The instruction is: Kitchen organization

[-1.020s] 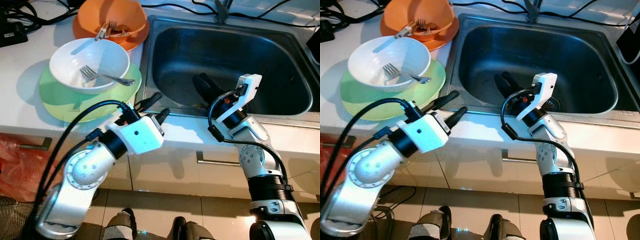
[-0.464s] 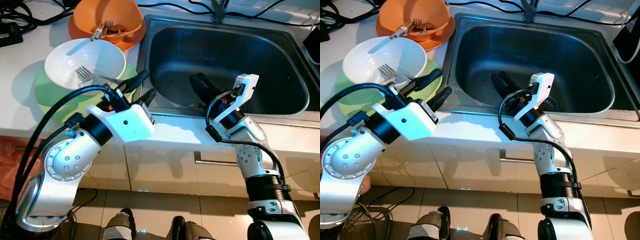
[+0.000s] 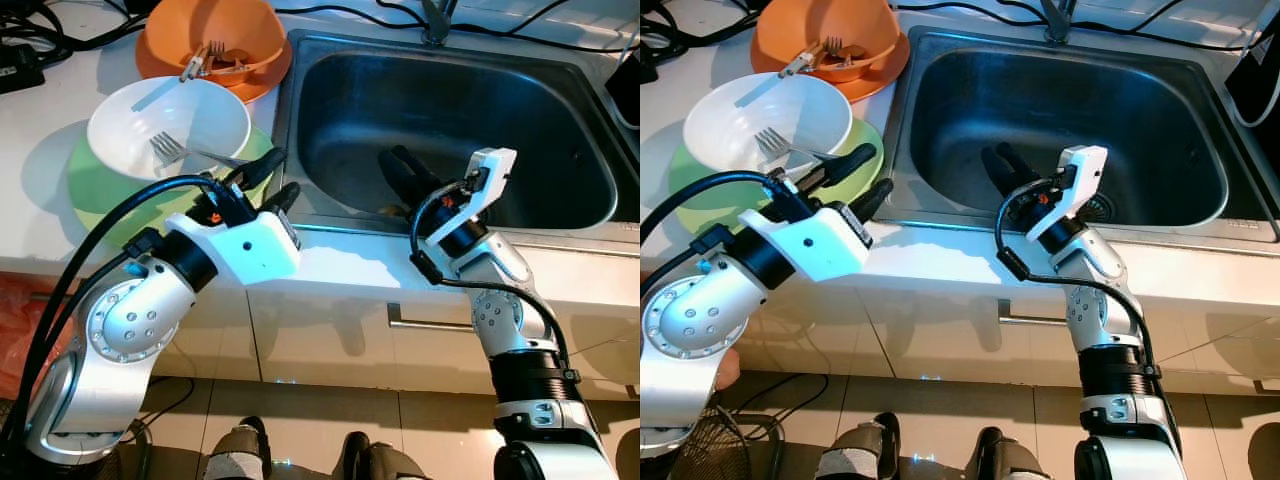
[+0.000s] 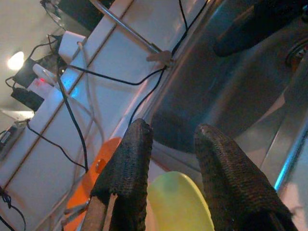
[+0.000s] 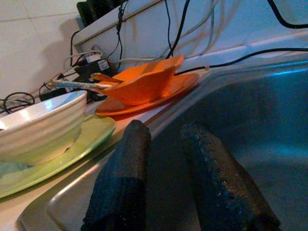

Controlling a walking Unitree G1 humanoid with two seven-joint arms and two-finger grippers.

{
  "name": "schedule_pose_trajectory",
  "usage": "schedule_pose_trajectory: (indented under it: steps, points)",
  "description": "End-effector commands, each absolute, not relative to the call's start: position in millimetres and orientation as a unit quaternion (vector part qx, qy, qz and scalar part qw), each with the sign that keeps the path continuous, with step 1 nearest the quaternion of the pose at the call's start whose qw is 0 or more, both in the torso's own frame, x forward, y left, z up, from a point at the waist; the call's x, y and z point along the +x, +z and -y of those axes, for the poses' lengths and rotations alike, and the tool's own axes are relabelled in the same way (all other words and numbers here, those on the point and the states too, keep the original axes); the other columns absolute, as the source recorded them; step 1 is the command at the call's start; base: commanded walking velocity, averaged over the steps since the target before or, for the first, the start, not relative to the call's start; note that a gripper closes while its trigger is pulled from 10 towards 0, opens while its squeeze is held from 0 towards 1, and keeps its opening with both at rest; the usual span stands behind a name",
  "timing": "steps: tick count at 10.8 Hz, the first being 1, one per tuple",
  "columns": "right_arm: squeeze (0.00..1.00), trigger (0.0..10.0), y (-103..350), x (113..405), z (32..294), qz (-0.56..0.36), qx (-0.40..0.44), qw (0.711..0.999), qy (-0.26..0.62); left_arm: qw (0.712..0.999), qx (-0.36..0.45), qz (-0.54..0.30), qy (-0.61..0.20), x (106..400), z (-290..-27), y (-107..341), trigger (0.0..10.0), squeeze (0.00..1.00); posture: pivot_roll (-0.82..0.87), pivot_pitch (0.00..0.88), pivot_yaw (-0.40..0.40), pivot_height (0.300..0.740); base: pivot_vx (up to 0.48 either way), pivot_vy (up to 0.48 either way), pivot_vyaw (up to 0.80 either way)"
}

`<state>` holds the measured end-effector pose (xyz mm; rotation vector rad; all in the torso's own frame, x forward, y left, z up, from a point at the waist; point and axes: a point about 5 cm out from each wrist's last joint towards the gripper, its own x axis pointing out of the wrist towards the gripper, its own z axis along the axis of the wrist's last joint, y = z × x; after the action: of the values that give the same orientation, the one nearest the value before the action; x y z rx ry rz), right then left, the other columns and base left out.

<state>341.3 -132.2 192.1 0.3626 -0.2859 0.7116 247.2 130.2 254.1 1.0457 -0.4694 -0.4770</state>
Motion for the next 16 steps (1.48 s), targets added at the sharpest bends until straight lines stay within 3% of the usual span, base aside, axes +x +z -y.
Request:
schedule_pose_trajectory:
  steps: [1, 9, 10, 11, 12, 13, 16]
  points:
    - [0.0, 10.0, 168.3, 337.9, 131.6, 0.093, 0.194, 0.914, 0.343, 0.812, 0.496, 0.218, -0.216, 248.3, -132.3, 254.8, 10.0, 0.0, 0.27, 0.234, -0.076, 0.74, 0.0, 0.0, 0.0]
    - [0.0, 10.0, 168.6, 338.1, 131.7, 0.094, 0.193, 0.914, 0.343, 0.803, 0.508, 0.243, -0.195, 249.4, -132.4, 264.4, 10.0, 0.0, 0.27, 0.228, -0.075, 0.74, 0.0, 0.0, 0.0]
    - [0.0, 10.0, 168.2, 338.3, 130.6, 0.093, 0.193, 0.914, 0.344, 0.804, 0.509, 0.235, -0.196, 248.7, -135.0, 261.8, 10.0, 1.0, 0.27, 0.226, -0.078, 0.74, 0.0, 0.0, 0.0]
    - [0.0, 10.0, 168.5, 338.6, 130.2, 0.092, 0.192, 0.914, 0.345, 0.802, 0.517, 0.229, -0.192, 248.9, -137.1, 260.7, 10.0, 1.0, 0.28, 0.226, -0.08, 0.74, 0.0, 0.0, 0.0]
    - [0.0, 10.0, 168.7, 338.9, 129.9, 0.092, 0.191, 0.914, 0.346, 0.799, 0.523, 0.226, -0.192, 249.0, -138.8, 259.4, 10.0, 0.75, 0.28, 0.226, -0.083, 0.74, 0.0, 0.0, 0.0]
    - [0.0, 10.0, 168.7, 339.0, 130.0, 0.091, 0.19, 0.914, 0.346, 0.798, 0.531, 0.216, -0.186, 249.3, -142.0, 257.3, 10.0, 0.0, 0.28, 0.227, -0.083, 0.74, 0.0, 0.0, 0.0]
    - [0.0, 10.0, 168.6, 339.5, 130.0, 0.09, 0.19, 0.915, 0.345, 0.798, 0.543, 0.205, -0.165, 252.7, -148.6, 257.6, 10.0, 0.0, 0.28, 0.232, -0.085, 0.74, 0.0, 0.0, 0.0]
